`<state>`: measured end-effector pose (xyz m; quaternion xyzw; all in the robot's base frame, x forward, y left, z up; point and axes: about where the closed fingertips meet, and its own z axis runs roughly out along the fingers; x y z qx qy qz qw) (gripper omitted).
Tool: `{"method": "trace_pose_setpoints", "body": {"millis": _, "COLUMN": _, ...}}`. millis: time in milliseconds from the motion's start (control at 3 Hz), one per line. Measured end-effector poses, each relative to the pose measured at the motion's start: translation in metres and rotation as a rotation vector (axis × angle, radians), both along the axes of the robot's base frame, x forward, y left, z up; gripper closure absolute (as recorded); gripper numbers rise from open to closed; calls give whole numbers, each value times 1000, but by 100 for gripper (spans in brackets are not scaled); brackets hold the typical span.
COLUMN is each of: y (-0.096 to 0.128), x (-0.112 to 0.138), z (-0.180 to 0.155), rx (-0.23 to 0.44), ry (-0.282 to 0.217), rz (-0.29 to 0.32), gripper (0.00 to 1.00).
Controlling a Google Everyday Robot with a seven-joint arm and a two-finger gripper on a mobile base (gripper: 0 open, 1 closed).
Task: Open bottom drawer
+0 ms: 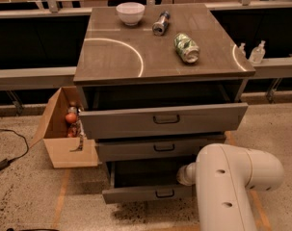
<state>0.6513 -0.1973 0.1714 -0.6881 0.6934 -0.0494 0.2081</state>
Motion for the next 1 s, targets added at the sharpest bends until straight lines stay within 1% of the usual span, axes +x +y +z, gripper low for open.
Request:
{"method": "trace_pose_setpoints", "body": {"millis": 333, "y": 2, "x": -5, "z": -5, "rx": 15, "ry": 29, "rz": 16, "gripper": 100}}
{"method": "trace_pose_setpoints", "body": {"millis": 667, "y": 1, "x": -28, "z": -6, "rx": 25, "ry": 110, "rz": 54, "gripper": 100}}
{"method": "trace_pose_setpoints", "body": {"millis": 1000, "y": 0, "x": -59, "z": -7, "rx": 34, "ry": 203, "rz": 93, "gripper": 100}}
